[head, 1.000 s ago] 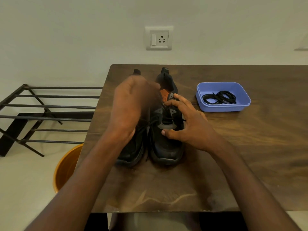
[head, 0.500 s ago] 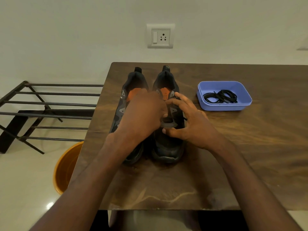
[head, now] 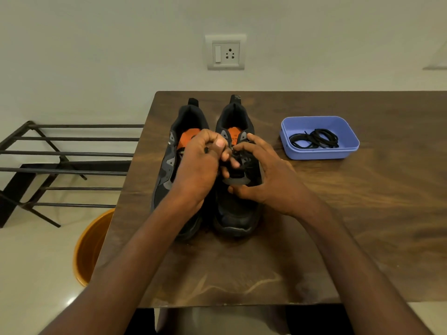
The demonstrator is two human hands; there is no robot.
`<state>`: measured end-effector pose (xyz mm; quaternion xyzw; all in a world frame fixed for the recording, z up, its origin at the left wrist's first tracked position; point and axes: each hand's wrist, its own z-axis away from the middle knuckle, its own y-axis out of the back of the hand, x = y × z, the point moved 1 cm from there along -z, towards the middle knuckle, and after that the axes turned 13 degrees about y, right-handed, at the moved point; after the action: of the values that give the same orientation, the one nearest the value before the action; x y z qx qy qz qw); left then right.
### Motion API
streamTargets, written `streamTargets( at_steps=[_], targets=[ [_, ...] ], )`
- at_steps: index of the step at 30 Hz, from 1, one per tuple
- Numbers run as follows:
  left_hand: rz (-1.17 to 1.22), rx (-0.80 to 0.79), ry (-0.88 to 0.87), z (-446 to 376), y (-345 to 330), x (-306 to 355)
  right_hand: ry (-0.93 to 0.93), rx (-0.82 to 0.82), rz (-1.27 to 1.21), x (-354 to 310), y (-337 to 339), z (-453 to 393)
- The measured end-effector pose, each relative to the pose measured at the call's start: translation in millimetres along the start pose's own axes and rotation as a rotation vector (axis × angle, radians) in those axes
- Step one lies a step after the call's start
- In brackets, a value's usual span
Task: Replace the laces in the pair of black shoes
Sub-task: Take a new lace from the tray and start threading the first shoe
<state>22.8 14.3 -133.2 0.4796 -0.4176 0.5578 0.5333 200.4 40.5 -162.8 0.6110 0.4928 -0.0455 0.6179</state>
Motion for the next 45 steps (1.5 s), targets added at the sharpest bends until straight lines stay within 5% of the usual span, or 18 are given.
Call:
streamTargets(
  at_steps=[10,17,20,24,32,39,45],
  targets=[
    [-0.208,0.095,-0.082,0,-4,10,-0.001,-0.023,-0.036,2,-2,-1],
    [-0.669,-0.069,-0.063,25,23,30,0.028,0.036,-0.048,-2,0,-1],
    [-0.808,0.005,-0.164,30,23,35,0.027,0.196,0.079,-10,-4,-2],
    [-0.945,0.189,-0.359,26,26,32,-0.013,0.167,0.281,-22,-12,-5],
    [-1.092,0.042,-0.374,11,31,21,-0.048,0.223,0.267,-33,-21,-5],
    [-1.209,-0.158,-0.181,1,32,7,-0.069,0.299,0.127,-35,-18,-6],
    [-1.18,-0.125,-0.201,-3,31,7,-0.26,0.596,0.004,-25,9,8]
  ],
)
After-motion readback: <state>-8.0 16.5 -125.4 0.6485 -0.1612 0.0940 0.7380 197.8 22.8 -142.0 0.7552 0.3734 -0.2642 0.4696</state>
